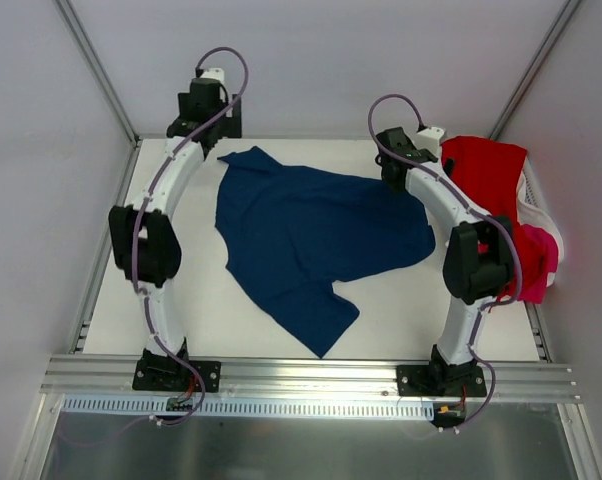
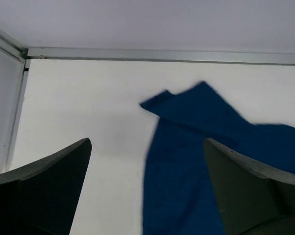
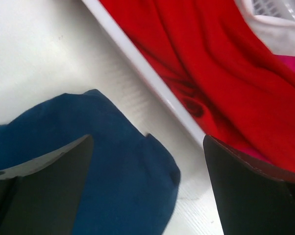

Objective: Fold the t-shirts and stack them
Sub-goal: Flatten the tshirt out

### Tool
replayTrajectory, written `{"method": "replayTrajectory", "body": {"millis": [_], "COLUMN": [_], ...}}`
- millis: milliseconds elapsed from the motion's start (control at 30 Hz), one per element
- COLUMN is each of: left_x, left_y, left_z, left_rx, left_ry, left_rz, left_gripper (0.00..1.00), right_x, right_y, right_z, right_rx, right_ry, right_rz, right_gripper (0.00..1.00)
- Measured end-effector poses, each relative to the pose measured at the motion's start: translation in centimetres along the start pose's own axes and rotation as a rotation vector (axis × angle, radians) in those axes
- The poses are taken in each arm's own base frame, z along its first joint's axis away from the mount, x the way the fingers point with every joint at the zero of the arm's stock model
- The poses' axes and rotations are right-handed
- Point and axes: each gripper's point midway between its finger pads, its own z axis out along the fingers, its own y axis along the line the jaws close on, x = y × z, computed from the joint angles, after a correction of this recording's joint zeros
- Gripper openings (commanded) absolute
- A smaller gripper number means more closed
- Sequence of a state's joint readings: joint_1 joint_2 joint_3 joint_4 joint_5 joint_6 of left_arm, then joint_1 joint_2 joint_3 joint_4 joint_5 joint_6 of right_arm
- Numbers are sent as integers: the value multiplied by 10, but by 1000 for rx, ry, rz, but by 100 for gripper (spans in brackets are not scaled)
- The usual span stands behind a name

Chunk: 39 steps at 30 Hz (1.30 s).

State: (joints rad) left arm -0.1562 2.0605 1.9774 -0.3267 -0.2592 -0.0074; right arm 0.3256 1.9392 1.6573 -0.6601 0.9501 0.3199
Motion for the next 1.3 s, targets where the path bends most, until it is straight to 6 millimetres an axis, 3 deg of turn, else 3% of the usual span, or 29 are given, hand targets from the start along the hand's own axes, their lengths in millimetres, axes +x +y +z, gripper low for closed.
{"method": "replayTrajectory", "body": {"millis": [100,167,200,233,300,400,467,567,667,1033,1167,1300], "left_x": [-12,7,19,38,88,183,249,310,328,340,356,384], "left_y": [-55,-94,-103,-112,-120,-140,-154,-165,-173,-207,-206,-203], "left_z": [-90,-148,-165,-183,-199,-207,-222,-253,-271,-328,-335,-328], "left_rx": [94,214,258,299,324,314,314,332,352,473,467,410], "left_ry": [-71,-64,-54,-25,67,270,410,545,589,618,646,708], "left_rz": [-42,-105,-135,-169,-221,-209,-154,-91,-102,-180,-175,-123], "left_gripper": [97,89,86,85,79,76,75,74,74,71,72,75], "right_x": [-6,-8,-6,-3,7,23,34,51,62,88,100,114], "right_y": [-18,-29,-35,-41,-55,-72,-77,-84,-88,-86,-87,-90], "right_z": [-23,-38,-45,-51,-60,-64,-64,-64,-66,-79,-80,-80], "right_rx": [-18,-43,-56,-69,-90,-100,-101,-109,-124,-155,-156,-160], "right_ry": [-20,-34,-36,-36,-29,-15,-1,26,42,61,74,96], "right_rz": [25,52,60,67,71,69,58,42,39,10,1,-13], "right_gripper": [100,100,100,99,100,99,100,99,100,100,100,100]}}
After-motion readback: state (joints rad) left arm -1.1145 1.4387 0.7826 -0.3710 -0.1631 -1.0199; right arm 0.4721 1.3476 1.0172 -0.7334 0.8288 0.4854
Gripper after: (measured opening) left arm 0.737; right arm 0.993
